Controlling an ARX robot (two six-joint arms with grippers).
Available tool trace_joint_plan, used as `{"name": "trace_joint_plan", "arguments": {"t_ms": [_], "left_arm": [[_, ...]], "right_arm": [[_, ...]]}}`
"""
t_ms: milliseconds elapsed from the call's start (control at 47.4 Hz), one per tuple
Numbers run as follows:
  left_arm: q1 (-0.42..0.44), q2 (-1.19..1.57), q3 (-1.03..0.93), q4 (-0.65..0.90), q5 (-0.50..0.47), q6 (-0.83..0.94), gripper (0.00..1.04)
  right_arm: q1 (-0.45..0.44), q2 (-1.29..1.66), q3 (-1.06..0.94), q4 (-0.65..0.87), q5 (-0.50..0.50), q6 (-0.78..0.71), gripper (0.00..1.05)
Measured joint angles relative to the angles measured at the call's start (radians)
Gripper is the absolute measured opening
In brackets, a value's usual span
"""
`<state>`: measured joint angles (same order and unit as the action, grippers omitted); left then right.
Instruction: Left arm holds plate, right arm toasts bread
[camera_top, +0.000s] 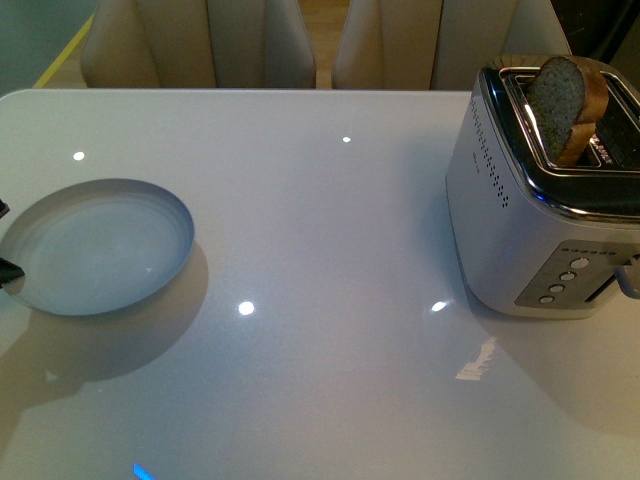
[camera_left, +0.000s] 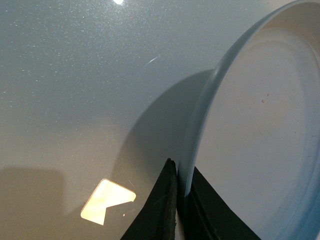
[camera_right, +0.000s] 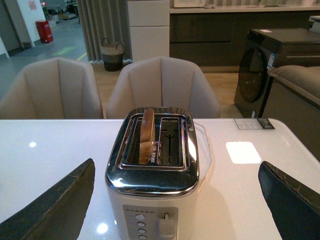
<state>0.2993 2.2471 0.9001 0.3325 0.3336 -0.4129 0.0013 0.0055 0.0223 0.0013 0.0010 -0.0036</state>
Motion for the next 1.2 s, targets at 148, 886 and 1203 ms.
{"name": "trace_joint_plan", "arguments": {"t_ms": [148,886,1203], "left_arm": [[-0.01,0.045,0.012,0.052,0.012,-0.008,0.03],[-0.006,0.197,0.061,0.192,0.06,-0.104,0.13],[-0.003,0.058,0.006,0.191,0.068,-0.113,0.77]], "right_arm": [[0.0,0.0,0.0,0.0,0.0,0.0,0.96],[0.0,0.0,0.0,0.0,0.0,0.0,0.96],[0.0,0.0,0.0,0.0,0.0,0.0,0.96]]}}
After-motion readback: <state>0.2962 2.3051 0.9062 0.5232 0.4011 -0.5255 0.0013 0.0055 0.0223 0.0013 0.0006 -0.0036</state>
